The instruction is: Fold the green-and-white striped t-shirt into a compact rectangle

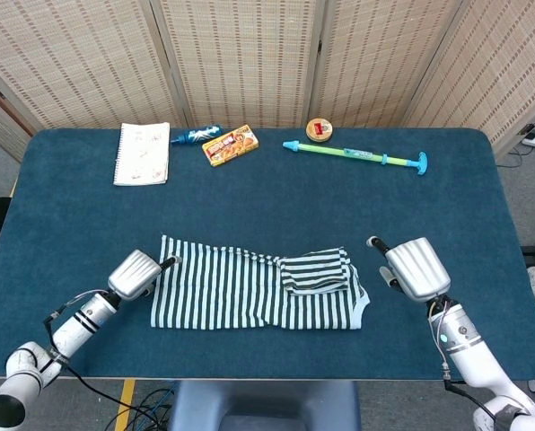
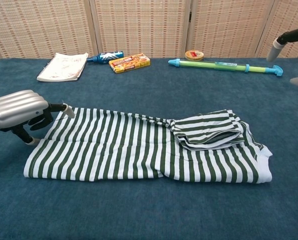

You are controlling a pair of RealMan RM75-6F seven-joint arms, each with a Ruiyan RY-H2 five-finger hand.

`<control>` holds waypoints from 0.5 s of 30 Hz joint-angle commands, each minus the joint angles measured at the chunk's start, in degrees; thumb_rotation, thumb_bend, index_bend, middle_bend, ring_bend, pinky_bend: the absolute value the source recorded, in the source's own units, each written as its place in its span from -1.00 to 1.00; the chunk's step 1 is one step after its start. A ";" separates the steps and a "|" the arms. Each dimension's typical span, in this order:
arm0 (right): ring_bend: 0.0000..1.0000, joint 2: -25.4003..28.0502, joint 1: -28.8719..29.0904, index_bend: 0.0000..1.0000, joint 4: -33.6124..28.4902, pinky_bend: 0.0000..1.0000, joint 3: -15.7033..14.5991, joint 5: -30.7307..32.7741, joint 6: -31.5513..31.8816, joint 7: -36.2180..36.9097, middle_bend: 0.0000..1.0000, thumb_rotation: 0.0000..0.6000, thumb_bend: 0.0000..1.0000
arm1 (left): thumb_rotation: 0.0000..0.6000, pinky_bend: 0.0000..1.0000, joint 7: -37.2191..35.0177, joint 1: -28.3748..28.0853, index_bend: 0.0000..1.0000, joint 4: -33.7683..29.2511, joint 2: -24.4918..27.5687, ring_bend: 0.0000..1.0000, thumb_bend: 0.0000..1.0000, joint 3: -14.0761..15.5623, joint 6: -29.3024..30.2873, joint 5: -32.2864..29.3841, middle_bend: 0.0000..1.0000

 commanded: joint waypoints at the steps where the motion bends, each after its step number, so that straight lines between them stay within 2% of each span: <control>1: 1.00 0.12 -0.29 -0.38 0.16 1.00 0.11 0.08 0.01 0.33 0.96 1.00 -0.32 | 1.00 0.76 -0.41 -0.49 -0.44 0.55 -0.60 0.53 -0.65 0.05 -0.15 -0.28 0.69; 15: 1.00 -0.34 -1.41 -0.38 1.11 1.00 0.74 0.29 -0.33 1.70 0.96 1.00 -0.32 | 1.00 0.76 -2.31 -1.24 -0.39 0.80 -1.65 0.53 -0.65 0.58 -1.29 -1.37 0.69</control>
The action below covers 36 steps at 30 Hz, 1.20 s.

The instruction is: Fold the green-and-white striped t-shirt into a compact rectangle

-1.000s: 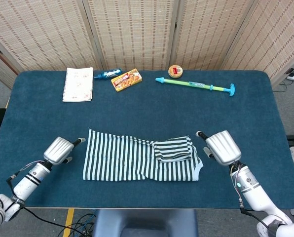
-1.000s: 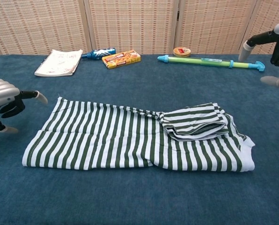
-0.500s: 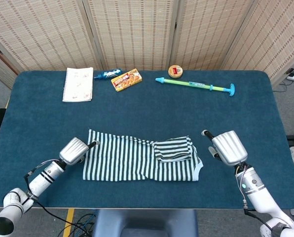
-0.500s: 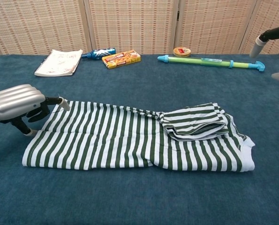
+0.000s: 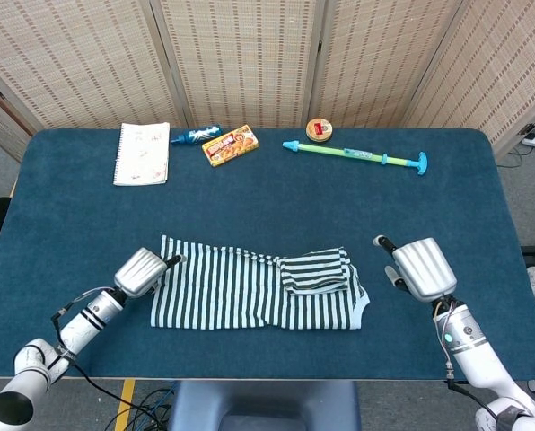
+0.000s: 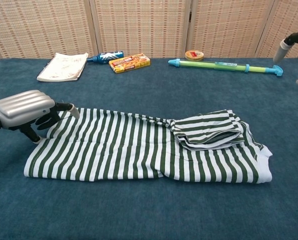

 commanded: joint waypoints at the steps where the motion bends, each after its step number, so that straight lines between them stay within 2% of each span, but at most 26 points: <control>1: 1.00 -0.06 -0.08 -0.38 0.07 1.00 0.08 -0.03 -0.10 0.09 0.96 1.00 -0.32 | 1.00 0.76 -0.15 -0.08 -0.39 0.10 -0.22 0.53 -0.65 0.04 -0.13 -0.20 0.69; 13: 1.00 -0.37 -0.93 -0.38 0.72 1.00 0.60 0.11 -0.01 1.29 0.96 1.00 -0.32 | 1.00 0.75 -5.42 -0.31 -0.21 -0.91 -0.75 0.54 -0.64 -0.45 -0.88 -1.77 0.70; 19: 1.00 -0.40 -1.32 -0.38 0.96 1.00 0.70 0.10 -0.01 1.70 0.96 1.00 -0.32 | 1.00 0.75 -6.94 -0.51 -0.16 -1.11 -0.74 0.55 -0.47 -0.76 -0.15 -2.19 0.71; 25: 1.00 -0.43 -1.61 -0.38 1.12 1.00 0.73 -0.02 -0.24 2.49 0.97 1.00 -0.32 | 1.00 0.75 -8.42 -0.58 -0.02 -1.82 -0.61 0.58 -0.25 -0.71 0.75 -2.23 0.75; 36: 1.00 0.00 -2.18 -0.38 0.83 1.00 0.79 -0.53 -0.33 3.92 0.97 1.00 -0.32 | 1.00 0.75 -7.65 -1.17 0.25 -2.75 -1.04 0.60 -0.05 -0.74 2.05 -2.07 0.78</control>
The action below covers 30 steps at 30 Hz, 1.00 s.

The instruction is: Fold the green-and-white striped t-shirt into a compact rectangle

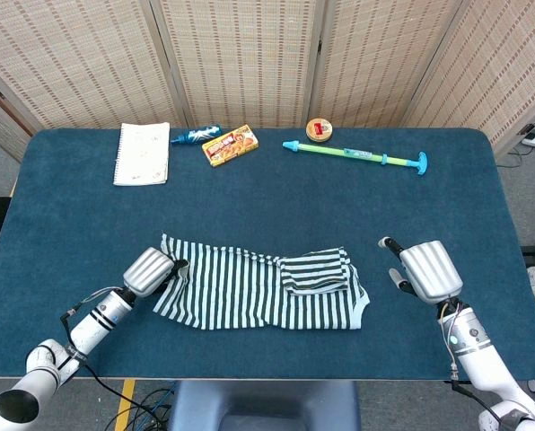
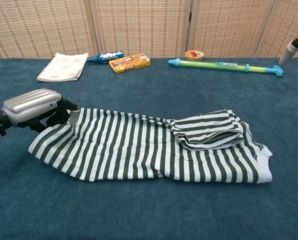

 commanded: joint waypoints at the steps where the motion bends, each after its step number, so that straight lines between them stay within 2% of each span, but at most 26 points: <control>1: 1.00 0.10 -0.13 -0.38 -0.06 1.00 0.01 -0.13 0.01 0.25 0.97 1.00 -0.32 | 1.00 0.75 0.20 -0.13 0.26 -0.32 0.03 0.60 -0.03 -0.02 0.25 0.02 0.78; 12: 1.00 0.25 -0.33 -0.38 -0.27 1.00 0.27 -0.64 -0.10 1.26 0.97 1.00 -0.32 | 1.00 0.76 0.28 0.81 0.35 -2.80 1.90 0.62 0.17 -0.26 2.50 -0.36 0.80; 30: 1.00 0.06 -0.07 -0.38 -1.57 1.00 0.66 -1.76 -0.31 0.68 0.97 1.00 -0.32 | 1.00 0.80 -1.88 7.46 0.36 -5.29 7.93 0.62 0.23 -0.62 3.85 -3.33 0.81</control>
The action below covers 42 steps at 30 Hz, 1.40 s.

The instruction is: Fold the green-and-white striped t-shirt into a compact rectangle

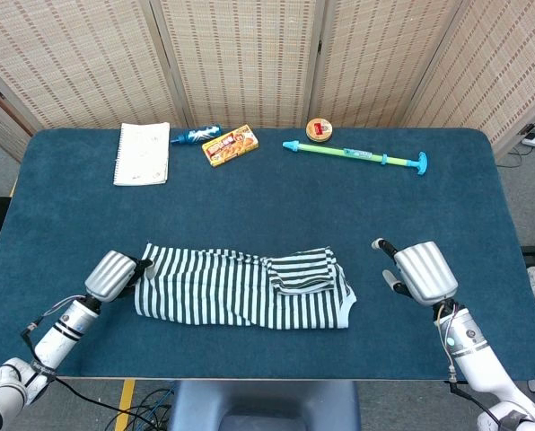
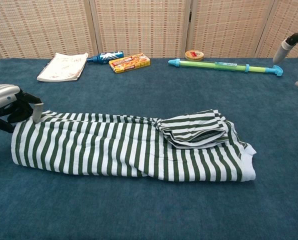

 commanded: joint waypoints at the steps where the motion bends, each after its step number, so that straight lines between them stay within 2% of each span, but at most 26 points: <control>1: 1.00 0.03 0.00 -0.38 -0.30 1.00 0.06 -0.14 0.08 -0.27 0.97 1.00 -0.32 | 1.00 0.80 -0.59 1.32 0.36 0.33 0.89 0.62 0.23 -0.21 0.13 -0.73 0.81; 17: 1.00 -0.58 -0.26 -0.38 -0.76 1.00 0.18 -0.84 0.66 -0.19 0.97 1.00 -0.32 | 1.00 0.80 -2.34 6.22 0.35 6.46 6.12 0.62 0.23 -0.94 -5.31 -4.00 0.81; 21: 1.00 -0.48 -0.48 -0.38 -0.61 1.00 0.14 -1.17 0.96 0.42 0.97 1.00 -0.32 | 1.00 0.80 -2.39 6.03 0.35 4.49 7.48 0.62 0.23 -0.94 -5.76 -3.78 0.81; 24: 1.00 -0.38 -0.73 -0.38 -0.24 1.00 0.15 -1.14 1.19 1.05 0.97 1.00 -0.32 | 1.00 0.80 -0.69 5.19 0.35 0.43 8.85 0.62 0.23 -0.93 -4.42 -2.88 0.81; 29: 1.00 0.00 -1.04 -0.38 0.21 1.00 0.18 -1.34 1.47 2.15 0.97 1.00 -0.32 | 1.00 0.80 5.95 2.23 0.35 -11.60 12.14 0.62 0.23 -1.89 -3.50 -1.59 0.81; 37: 1.00 0.90 -2.17 -0.38 0.62 1.00 0.17 -1.52 2.78 3.85 0.96 1.00 -0.32 | 1.00 0.80 19.83 -3.19 0.35 -35.91 17.62 0.62 0.23 -5.35 -9.25 -2.83 0.81; 42: 1.00 1.32 -2.83 -0.38 0.86 1.00 0.11 -1.27 3.27 4.42 0.97 1.00 -0.32 | 1.00 0.80 27.01 -5.40 0.35 -44.80 18.20 0.62 0.23 -7.65 -12.37 -4.58 0.81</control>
